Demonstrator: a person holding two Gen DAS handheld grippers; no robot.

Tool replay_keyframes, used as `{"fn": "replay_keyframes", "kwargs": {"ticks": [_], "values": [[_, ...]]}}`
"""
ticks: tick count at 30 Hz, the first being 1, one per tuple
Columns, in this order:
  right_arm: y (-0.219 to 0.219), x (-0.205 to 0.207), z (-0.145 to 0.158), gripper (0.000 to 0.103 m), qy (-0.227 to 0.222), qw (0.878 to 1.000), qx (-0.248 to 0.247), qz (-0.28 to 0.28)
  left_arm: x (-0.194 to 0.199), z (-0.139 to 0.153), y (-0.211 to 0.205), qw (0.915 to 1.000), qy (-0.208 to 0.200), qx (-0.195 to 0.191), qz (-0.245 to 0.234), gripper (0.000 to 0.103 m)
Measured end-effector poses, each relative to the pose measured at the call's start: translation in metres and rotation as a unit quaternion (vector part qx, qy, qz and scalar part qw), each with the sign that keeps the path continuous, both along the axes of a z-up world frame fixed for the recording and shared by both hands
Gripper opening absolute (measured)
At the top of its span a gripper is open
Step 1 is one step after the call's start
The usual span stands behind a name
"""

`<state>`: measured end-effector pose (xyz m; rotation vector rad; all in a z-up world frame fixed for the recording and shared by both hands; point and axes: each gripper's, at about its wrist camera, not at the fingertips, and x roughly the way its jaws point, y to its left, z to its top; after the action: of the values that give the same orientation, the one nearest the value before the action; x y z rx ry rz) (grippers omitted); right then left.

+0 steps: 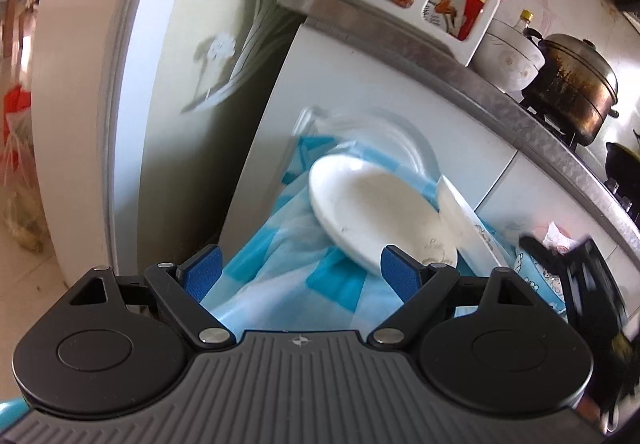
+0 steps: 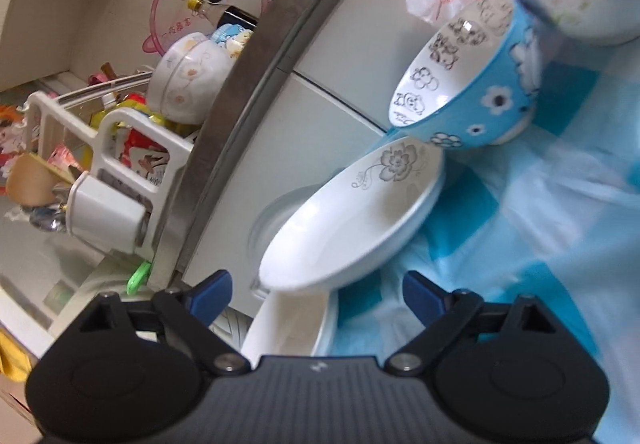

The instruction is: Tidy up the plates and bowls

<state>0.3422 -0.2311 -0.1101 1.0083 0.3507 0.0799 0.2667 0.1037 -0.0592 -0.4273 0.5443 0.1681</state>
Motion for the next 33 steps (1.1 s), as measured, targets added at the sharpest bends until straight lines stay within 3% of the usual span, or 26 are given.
{"fn": "replay_keyframes", "kwargs": {"ticks": [3, 6, 8, 12, 18, 20, 23, 27, 29, 33], "values": [[0.008, -0.031, 0.010, 0.095, -0.007, 0.999, -0.044, 0.002, 0.008, 0.014, -0.009, 0.9999, -0.006, 0.002, -0.010, 0.103], [0.015, -0.066, 0.020, 0.099, -0.024, 0.996, -0.087, -0.005, 0.033, 0.026, -0.023, 0.9982, -0.002, -0.007, -0.059, 0.103], [0.020, -0.087, 0.024, 0.100, -0.035, 0.993, -0.112, -0.011, 0.058, 0.030, -0.036, 0.9959, 0.016, -0.008, -0.089, 0.102], [0.028, -0.117, 0.029, 0.101, -0.059, 0.986, -0.153, -0.014, 0.116, 0.024, -0.058, 0.9866, 0.068, -0.050, -0.140, 0.096], [0.041, -0.134, 0.030, 0.102, -0.100, 0.977, -0.190, 0.014, 0.175, -0.001, -0.086, 0.9804, 0.120, -0.058, -0.145, 0.068], [0.043, -0.137, 0.028, 0.102, -0.115, 0.974, -0.191, 0.025, 0.187, -0.010, -0.089, 0.9795, 0.130, -0.072, -0.136, 0.051], [0.039, -0.135, 0.025, 0.102, -0.115, 0.977, -0.173, 0.043, 0.200, -0.014, -0.094, 0.9802, 0.125, -0.081, -0.130, 0.041], [0.028, -0.136, 0.020, 0.102, -0.114, 0.983, -0.139, 0.039, 0.205, -0.017, -0.106, 0.9817, 0.120, -0.081, -0.124, 0.030], [0.024, -0.137, 0.019, 0.102, -0.113, 0.985, -0.127, 0.036, 0.207, -0.017, -0.108, 0.9826, 0.117, -0.077, -0.122, 0.030], [0.021, -0.142, 0.018, 0.102, -0.117, 0.986, -0.119, 0.024, 0.198, -0.014, -0.103, 0.9806, 0.110, -0.103, -0.126, 0.022]]}}
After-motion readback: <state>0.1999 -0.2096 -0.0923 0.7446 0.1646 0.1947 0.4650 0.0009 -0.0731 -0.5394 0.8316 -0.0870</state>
